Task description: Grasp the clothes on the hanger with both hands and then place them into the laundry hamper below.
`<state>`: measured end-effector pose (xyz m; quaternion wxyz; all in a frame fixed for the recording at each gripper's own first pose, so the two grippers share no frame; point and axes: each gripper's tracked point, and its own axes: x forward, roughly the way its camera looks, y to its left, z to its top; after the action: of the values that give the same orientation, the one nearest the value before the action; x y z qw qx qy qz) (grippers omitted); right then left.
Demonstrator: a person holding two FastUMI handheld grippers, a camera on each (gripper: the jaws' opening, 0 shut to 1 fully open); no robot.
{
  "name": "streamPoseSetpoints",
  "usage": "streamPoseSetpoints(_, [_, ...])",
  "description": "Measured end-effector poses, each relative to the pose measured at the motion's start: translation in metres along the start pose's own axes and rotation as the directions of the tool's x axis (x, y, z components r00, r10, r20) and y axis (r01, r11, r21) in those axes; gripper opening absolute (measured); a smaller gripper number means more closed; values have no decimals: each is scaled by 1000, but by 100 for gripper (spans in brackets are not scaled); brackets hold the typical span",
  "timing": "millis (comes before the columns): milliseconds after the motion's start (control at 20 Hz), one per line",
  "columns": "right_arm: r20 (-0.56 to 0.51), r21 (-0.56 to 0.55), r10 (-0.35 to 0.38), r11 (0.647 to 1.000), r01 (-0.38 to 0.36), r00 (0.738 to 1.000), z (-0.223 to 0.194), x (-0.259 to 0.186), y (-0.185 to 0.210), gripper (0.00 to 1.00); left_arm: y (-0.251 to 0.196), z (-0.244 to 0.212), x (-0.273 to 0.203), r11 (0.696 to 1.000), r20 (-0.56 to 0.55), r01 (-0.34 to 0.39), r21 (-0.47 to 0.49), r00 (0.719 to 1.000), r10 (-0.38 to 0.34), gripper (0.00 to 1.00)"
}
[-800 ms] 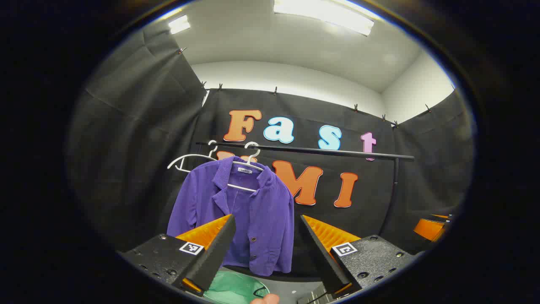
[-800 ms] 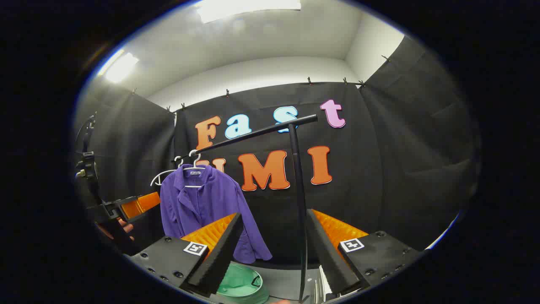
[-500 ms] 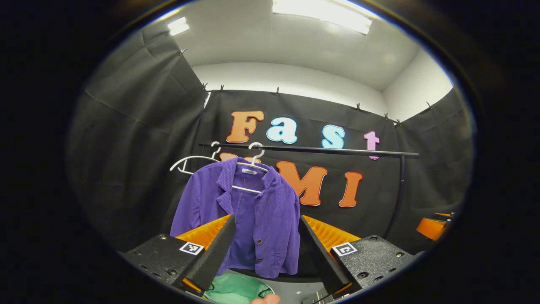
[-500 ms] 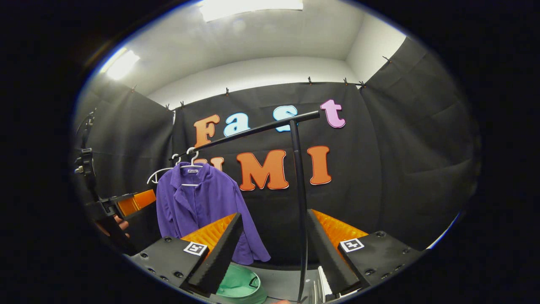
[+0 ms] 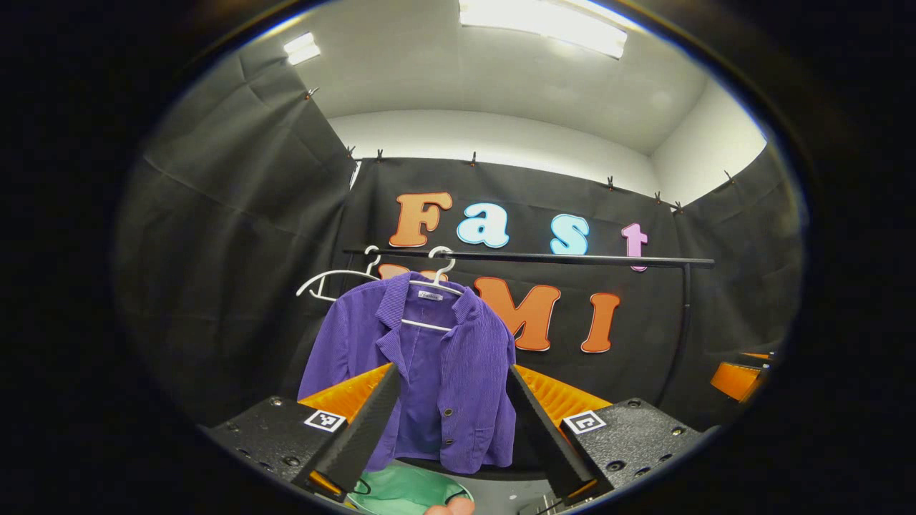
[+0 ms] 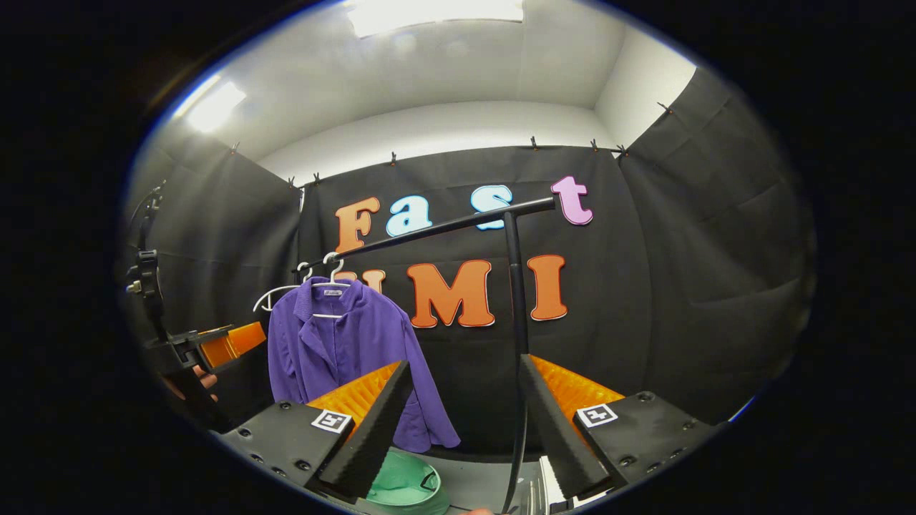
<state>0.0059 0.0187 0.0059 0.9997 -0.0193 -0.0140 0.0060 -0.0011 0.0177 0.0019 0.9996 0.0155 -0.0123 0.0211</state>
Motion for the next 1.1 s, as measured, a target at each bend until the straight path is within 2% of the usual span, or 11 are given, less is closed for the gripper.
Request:
streamPoseSetpoints(150, [1,0,-2,1000,2,1000,1,-4,0,100,1,0,-3,1000,0,-1,6,1000,1,92])
streamPoseSetpoints(200, [1,3,-2,1000,2,1000,1,-5,1,98,2,0,-6,1000,-2,-2,7,1000,2,95])
streamPoseSetpoints(350, [-1,7,4,1000,-4,1000,0,-7,3,98,5,0,-11,1000,-3,-14,10,1000,14,92])
streamPoseSetpoints(400, [-1,9,6,1000,-6,1000,0,-7,3,98,7,1,-11,1000,-2,-19,9,1000,19,95])
streamPoseSetpoints(650, [-4,35,20,999,-20,1000,-3,-3,6,98,14,5,-18,998,-2,-48,30,999,49,99])
streamPoseSetpoints(700, [-7,43,25,999,-25,1000,-5,0,7,98,19,4,-18,998,-6,-59,36,998,59,92])
streamPoseSetpoints(750, [-14,48,34,998,-34,999,-8,3,10,98,24,3,-18,997,-11,-73,40,997,73,92])
streamPoseSetpoints(900, [-26,41,88,995,-87,996,-16,16,31,98,42,1,-17,993,-13,-113,39,993,113,92])
streamPoseSetpoints(950, [-29,36,105,994,-104,994,-19,25,40,97,51,0,-15,991,-12,-126,41,992,127,96])
streamPoseSetpoints(1050, [-37,35,128,991,-127,991,-28,47,61,97,69,-4,-5,988,-13,-144,56,989,145,95])
streamPoseSetpoints(1100, [-30,34,135,990,-134,990,-30,60,74,97,78,-3,4,987,-3,-145,69,989,145,92])
